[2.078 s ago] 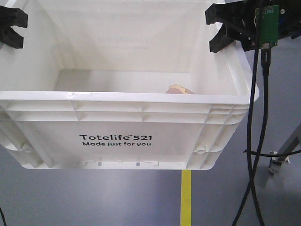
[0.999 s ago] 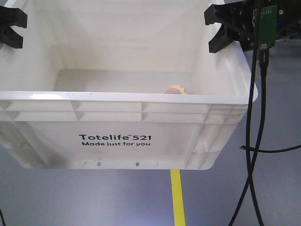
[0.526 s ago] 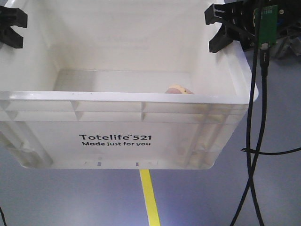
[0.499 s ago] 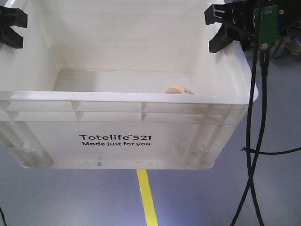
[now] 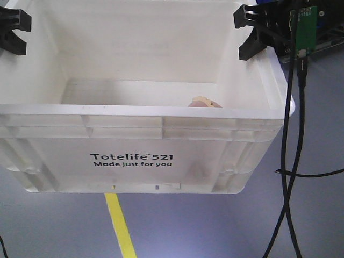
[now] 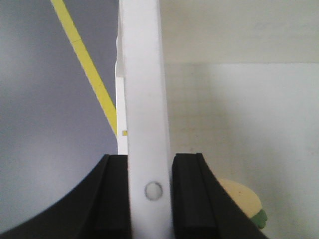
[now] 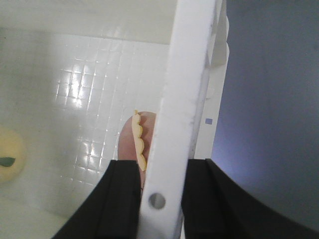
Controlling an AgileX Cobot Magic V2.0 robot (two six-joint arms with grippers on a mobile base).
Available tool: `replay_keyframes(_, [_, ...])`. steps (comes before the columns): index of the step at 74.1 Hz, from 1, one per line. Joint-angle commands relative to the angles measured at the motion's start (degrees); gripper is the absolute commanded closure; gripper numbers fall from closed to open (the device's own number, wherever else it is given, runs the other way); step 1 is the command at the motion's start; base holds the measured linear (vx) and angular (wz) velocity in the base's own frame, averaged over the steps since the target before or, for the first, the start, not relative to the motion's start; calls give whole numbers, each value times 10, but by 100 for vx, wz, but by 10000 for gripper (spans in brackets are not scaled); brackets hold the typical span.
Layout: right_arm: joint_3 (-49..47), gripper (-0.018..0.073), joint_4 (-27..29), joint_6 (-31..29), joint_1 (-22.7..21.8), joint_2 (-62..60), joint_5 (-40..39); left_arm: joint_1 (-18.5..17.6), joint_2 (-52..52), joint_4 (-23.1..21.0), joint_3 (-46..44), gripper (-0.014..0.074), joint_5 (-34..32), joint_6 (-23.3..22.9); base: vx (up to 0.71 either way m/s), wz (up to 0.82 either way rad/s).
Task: Place moving items into box and shelve
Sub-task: 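Hold the tote raised with both grippers while the base drives away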
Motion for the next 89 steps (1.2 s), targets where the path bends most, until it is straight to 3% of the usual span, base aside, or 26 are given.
replay_keyframes(1, [-25,566,141,-11,15,-27,-79,-16,-23,-119,-23,603,-76,-5,45,-47])
replay_keyframes(89, [-25,566,140,-12,15,-27,-78,-16,-23,-114,-23,603,-76,-5,40,-58])
